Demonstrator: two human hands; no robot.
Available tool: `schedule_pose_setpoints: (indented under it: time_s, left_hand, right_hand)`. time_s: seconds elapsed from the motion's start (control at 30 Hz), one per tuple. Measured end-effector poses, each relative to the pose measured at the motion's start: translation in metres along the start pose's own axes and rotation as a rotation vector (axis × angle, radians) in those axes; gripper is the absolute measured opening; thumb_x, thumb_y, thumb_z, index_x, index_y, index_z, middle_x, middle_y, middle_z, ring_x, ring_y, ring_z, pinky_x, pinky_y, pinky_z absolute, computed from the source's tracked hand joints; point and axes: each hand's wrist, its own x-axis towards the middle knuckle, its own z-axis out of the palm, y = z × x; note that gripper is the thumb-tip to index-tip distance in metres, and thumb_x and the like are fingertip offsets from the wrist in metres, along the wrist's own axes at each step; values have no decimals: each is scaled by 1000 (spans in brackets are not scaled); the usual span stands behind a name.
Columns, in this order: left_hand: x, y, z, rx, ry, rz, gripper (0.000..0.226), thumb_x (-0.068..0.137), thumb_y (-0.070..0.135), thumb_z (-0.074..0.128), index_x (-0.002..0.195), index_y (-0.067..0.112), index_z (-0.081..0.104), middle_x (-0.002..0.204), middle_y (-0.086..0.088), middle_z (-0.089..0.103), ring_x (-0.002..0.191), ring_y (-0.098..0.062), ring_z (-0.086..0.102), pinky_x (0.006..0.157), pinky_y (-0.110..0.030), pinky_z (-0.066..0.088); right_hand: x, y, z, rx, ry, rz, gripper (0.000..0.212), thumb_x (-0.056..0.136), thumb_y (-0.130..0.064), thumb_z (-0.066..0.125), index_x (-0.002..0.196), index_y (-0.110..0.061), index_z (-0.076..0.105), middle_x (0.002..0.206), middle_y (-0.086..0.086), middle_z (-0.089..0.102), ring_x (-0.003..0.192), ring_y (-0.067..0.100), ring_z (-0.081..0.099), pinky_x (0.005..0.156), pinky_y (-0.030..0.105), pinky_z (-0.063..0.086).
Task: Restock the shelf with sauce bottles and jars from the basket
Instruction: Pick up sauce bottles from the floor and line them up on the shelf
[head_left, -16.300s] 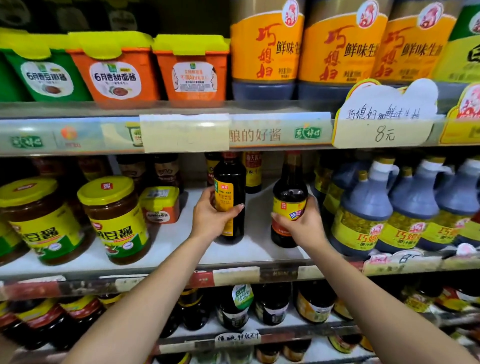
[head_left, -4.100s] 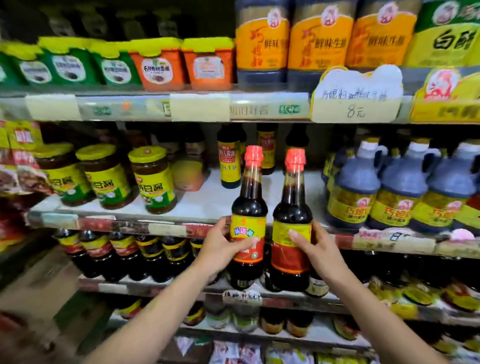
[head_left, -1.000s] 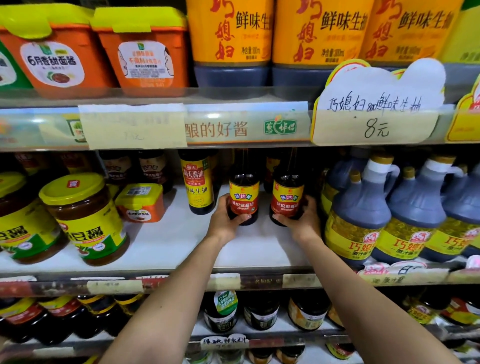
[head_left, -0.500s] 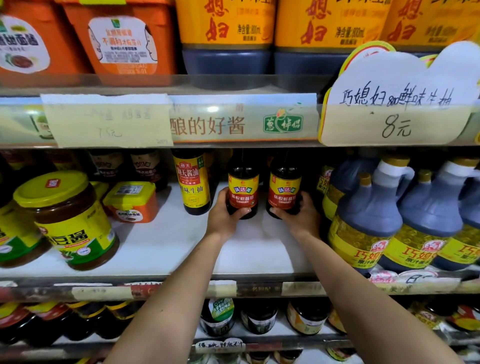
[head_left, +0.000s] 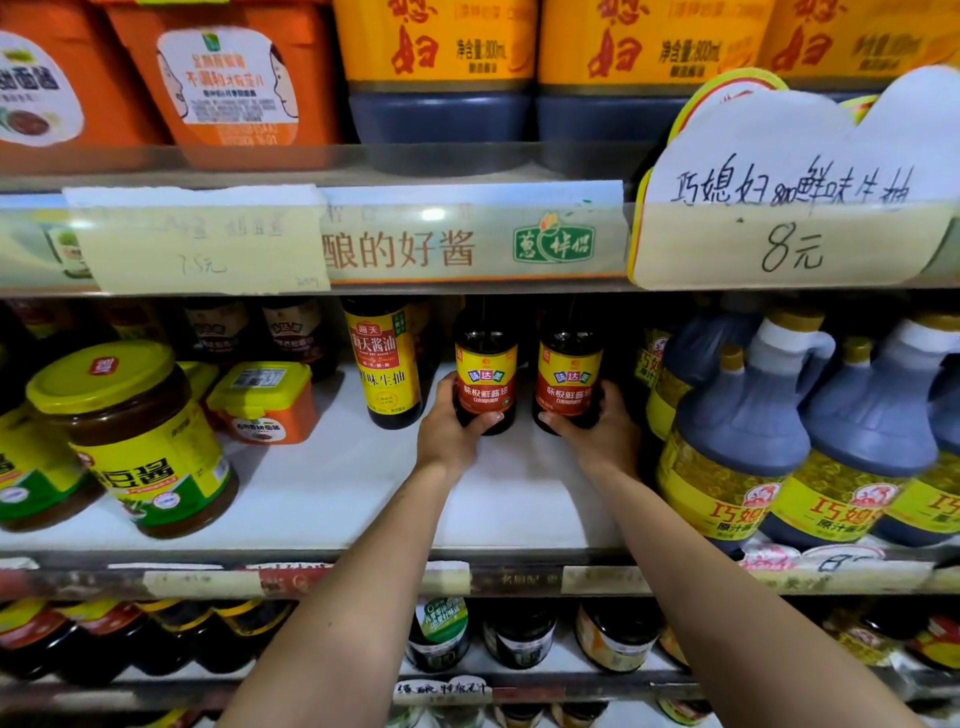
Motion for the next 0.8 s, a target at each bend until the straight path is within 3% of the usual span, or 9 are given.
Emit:
schedule_pose_setpoints:
  time_s: [0.6,0.8]
  left_hand:
    - [-3,3,-3,31,-15,-38,63,78,14,69,132,17,37,115,5,54,110,-17,52,95,-33,42]
    - [-23,12,-19,19,-70,-166,38,81,20,67,108,20,41,115,-3,54,107,-19,52,93,-41,44]
  right_hand:
    - [1,5,0,-18,6,-19,77,67,-30,79,132,-16,40,132,9,53,119,28,51,90,30,38]
    - [-15,-5,-10,53,-95,27,88,75,-29,73,144,-17,20,146,9,37,131,27,39,104,33,33]
